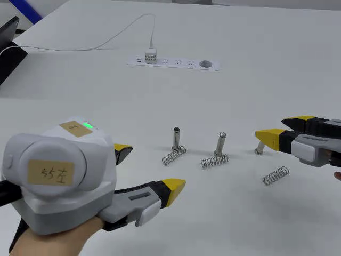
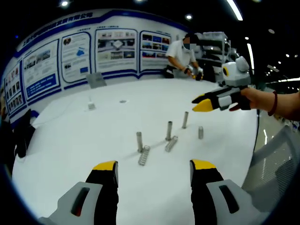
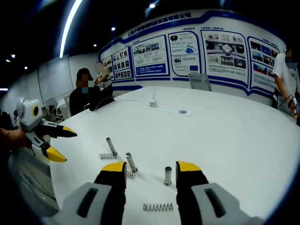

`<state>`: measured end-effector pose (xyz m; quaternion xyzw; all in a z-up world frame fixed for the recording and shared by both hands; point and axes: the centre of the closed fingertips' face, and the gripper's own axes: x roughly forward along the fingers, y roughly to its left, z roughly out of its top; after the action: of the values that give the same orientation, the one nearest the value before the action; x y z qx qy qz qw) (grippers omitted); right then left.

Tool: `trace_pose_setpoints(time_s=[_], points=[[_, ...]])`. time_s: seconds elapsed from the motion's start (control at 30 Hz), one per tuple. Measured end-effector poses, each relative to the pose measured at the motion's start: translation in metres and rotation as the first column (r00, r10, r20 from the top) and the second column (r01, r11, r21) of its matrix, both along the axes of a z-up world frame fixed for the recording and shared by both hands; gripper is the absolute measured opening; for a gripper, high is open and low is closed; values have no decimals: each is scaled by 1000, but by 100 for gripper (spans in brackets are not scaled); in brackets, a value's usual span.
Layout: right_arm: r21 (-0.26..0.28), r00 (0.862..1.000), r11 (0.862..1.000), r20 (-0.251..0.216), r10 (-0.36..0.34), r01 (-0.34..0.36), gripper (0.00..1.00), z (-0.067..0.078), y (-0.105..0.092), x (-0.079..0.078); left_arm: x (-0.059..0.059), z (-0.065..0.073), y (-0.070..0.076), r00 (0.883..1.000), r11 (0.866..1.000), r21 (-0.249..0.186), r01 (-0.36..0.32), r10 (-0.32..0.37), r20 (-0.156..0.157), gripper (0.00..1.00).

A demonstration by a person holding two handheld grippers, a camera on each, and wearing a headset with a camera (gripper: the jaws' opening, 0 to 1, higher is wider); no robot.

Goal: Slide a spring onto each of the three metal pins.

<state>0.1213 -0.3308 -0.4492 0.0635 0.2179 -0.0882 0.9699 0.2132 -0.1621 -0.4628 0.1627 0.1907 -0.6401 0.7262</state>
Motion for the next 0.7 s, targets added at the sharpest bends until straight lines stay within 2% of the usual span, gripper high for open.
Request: trace_pose_setpoints(time_s=[0.1, 0.2, 0.3, 0.4, 0.53, 0.7], points=[[-11, 1000, 1000, -4, 20, -20, 45, 0, 7, -3, 5, 0, -4, 1000, 1000, 9, 21, -21, 19, 60], [-16, 999, 999, -14, 38, -38, 47, -1, 14, -7, 11, -3, -9, 999, 999, 15, 34, -34, 23, 57], [-17, 999, 999, -17, 46, -46, 47, -3, 19, -10, 15, -8, -14, 998, 998, 30, 51, -52, 24, 55], [-3, 998, 998, -14, 62, -62, 48, -4, 27, -12, 21, -15, -18, 997, 997, 46, 65, -67, 39, 53], [3, 997, 997, -10, 78, -78, 50, -6, 34, -14, 22, -26, -22, 995, 994, 71, 85, -89, 45, 48], [24, 995, 995, 7, 99, -99, 53, -7, 45, -14, 23, -38, -29, 994, 991, 87, 105, -108, 27, 44]])
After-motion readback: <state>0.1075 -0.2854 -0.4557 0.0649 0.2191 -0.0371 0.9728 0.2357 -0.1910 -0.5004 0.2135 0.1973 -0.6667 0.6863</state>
